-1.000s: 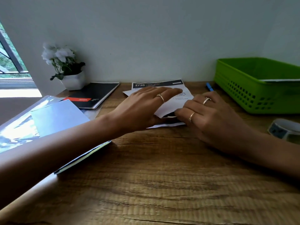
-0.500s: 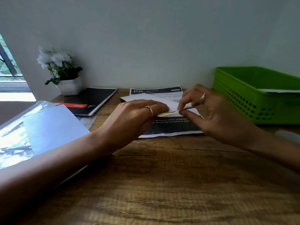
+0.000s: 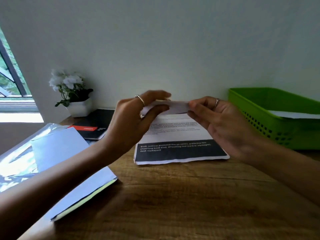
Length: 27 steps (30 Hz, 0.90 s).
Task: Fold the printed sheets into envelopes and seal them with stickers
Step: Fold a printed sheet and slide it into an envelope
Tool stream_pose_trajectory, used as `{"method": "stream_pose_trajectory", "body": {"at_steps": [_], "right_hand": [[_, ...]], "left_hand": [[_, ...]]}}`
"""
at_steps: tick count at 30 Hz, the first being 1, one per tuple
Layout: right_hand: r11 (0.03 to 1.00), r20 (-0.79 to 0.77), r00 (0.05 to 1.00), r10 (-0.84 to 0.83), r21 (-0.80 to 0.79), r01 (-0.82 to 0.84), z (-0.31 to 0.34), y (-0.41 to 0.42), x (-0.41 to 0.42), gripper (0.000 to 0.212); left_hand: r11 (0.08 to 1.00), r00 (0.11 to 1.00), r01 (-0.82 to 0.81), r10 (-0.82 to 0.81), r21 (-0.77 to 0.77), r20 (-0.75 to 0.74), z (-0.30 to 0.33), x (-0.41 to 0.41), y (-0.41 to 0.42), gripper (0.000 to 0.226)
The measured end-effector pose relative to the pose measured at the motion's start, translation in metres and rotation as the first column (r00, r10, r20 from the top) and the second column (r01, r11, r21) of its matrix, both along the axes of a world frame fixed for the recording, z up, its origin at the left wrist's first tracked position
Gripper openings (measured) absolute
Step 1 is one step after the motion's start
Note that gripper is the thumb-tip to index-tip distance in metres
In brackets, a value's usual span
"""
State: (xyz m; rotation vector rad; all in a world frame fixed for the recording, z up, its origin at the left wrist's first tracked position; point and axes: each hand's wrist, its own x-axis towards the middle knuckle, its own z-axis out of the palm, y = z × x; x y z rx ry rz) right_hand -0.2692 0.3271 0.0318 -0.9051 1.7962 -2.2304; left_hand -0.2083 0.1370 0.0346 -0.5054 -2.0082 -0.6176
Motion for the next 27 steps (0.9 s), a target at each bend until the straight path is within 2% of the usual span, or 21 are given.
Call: {"method": "stream_pose_trajectory", "body": {"at_steps": [4,7,11,13,15,20,24,27], "right_hand": [[0.997,0.113,0.994,0.001,-0.075,0.008,0.017,-0.01,-0.005,0.011],[0.995,0.125,0.992,-0.034,-0.084,0.044,0.025,-0.018,-0.006,0.011],[0.995,0.069,0.994,-0.079,-0.063,0.083,0.032,-0.027,-0.006,0.01],[0.996,-0.01,0.997,-0.079,-0.046,0.078,0.033,-0.03,-0.006,0.006],[0.998,-0.119,0.991,-0.069,0.003,0.069,0.035,-0.032,-0.006,0.01],[0.974,-0.264,0.961,-0.077,0.187,0.129,0.029,-0.033,-0.007,0.028],[0.94,-0.236,0.97,-0.064,0.311,0.138,0.01,-0.03,-0.009,0.04],[0.927,-0.175,0.984,-0.032,0.362,0.095,-0.002,-0.027,-0.011,0.04]], "left_hand": [[0.995,1.0,0.021,-0.021,0.094,0.002,0.016,0.003,-0.004,0.04],[0.997,0.999,0.032,-0.03,0.065,-0.028,0.025,0.005,-0.006,0.041],[0.995,0.993,-0.078,0.073,-0.054,-0.088,0.032,0.004,-0.014,0.017],[0.994,0.99,-0.101,0.098,-0.03,-0.102,0.035,0.002,-0.016,0.015],[0.995,0.986,-0.104,0.104,0.003,-0.132,0.041,0.001,-0.017,0.014],[0.983,0.967,-0.019,0.064,0.182,-0.247,0.07,-0.001,-0.015,0.012],[0.946,0.953,0.07,0.031,0.317,-0.302,0.088,-0.005,-0.018,0.009],[0.861,0.963,0.129,0.01,0.491,-0.27,0.095,-0.011,-0.022,0.005]]}}
